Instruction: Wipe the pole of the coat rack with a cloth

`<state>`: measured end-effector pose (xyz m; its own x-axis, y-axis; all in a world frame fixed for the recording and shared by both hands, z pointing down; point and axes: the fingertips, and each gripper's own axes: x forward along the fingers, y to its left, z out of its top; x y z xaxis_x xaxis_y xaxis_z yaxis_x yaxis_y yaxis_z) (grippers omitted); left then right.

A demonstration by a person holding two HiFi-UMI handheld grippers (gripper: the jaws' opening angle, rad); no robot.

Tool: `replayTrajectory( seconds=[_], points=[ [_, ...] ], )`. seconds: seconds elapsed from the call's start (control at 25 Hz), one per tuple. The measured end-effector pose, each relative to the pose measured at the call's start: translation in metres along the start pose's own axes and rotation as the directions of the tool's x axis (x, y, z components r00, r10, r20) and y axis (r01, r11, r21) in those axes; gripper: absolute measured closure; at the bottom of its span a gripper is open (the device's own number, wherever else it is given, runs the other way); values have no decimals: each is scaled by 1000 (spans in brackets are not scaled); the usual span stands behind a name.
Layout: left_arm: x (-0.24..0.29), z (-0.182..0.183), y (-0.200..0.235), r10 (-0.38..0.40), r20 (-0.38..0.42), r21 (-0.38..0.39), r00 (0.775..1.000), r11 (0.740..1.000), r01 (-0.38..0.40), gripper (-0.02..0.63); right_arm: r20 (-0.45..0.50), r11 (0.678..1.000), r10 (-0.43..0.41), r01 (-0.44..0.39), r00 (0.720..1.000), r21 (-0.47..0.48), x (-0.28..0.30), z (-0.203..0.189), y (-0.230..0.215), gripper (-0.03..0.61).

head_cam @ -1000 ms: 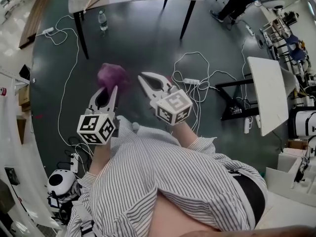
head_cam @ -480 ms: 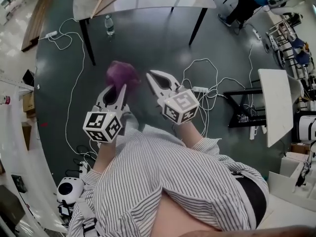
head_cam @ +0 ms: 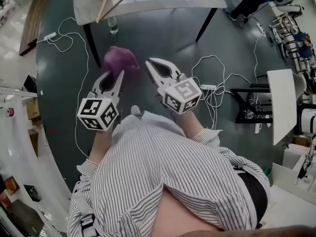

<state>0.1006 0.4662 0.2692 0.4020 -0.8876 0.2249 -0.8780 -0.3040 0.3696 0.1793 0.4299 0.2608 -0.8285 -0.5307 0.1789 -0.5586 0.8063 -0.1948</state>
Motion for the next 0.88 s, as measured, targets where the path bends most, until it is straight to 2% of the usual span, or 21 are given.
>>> replayTrajectory(
  seconds=[0.16, 0.36, 0.56, 0.88],
  points=[
    [8, 11, 24, -9, 2, -19, 1000, 1000, 9, 534, -7, 1000, -12, 12, 1000, -12, 28, 7, -6, 565],
    [21, 12, 49, -9, -9, -52, 1000, 999, 8, 534, 7, 999, -41, 41, 999, 21, 54, 15, -25, 565],
    [37, 20, 80, 21, -11, -63, 1000, 998, -22, 534, -6, 1000, -22, 23, 1000, 19, 89, 18, -40, 565],
    [110, 52, 137, 60, -1, -84, 998, 995, -60, 534, -10, 1000, 8, -8, 1000, 1, 160, 40, -97, 565]
  ],
)
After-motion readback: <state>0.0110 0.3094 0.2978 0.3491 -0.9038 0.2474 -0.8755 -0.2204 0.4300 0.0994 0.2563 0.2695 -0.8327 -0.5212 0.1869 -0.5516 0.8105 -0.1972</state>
